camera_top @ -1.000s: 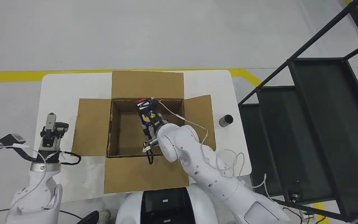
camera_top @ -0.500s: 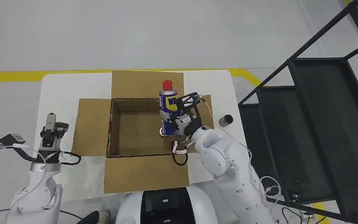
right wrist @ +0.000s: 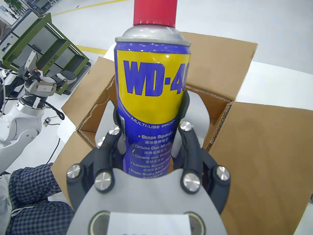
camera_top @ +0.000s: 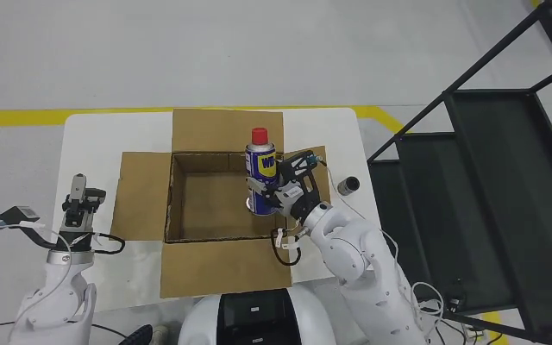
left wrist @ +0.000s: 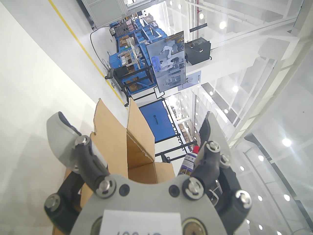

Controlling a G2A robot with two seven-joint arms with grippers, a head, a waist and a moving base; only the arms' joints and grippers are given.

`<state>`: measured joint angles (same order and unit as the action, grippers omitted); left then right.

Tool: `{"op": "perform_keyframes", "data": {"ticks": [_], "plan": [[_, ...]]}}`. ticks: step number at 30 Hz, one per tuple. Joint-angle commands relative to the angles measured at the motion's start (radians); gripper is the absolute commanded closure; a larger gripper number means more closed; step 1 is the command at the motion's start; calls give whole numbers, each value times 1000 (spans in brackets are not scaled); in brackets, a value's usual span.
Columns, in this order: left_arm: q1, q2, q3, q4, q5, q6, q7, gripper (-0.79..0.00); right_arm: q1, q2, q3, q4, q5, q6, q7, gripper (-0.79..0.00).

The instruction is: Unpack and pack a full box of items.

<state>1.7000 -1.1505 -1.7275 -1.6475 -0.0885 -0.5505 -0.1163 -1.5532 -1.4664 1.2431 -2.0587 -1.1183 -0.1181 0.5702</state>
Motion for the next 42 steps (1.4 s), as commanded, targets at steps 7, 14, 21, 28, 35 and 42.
{"op": "perform_keyframes", "data": {"ticks": [7, 14, 21, 28, 35, 42], "plan": [[0, 0, 0, 0, 0, 0, 0, -785, -5, 4, 20, -7, 29, -20, -39, 0], [0, 0, 0, 0, 0, 0, 0, -785, -77, 27, 233, -68, 215, -136, -115, 0], [0, 0, 0, 0, 0, 0, 0, -785, -208, 43, 501, -48, 428, -237, -299, 0], [0, 0, 0, 0, 0, 0, 0, -785, -280, 50, 616, 19, 504, -279, -398, 0], [0, 0, 0, 0, 0, 0, 0, -785, -288, 49, 607, 78, 487, -274, -474, 0], [0, 0, 0, 0, 0, 0, 0, -785, -288, 49, 607, 78, 487, -274, -474, 0]]}}
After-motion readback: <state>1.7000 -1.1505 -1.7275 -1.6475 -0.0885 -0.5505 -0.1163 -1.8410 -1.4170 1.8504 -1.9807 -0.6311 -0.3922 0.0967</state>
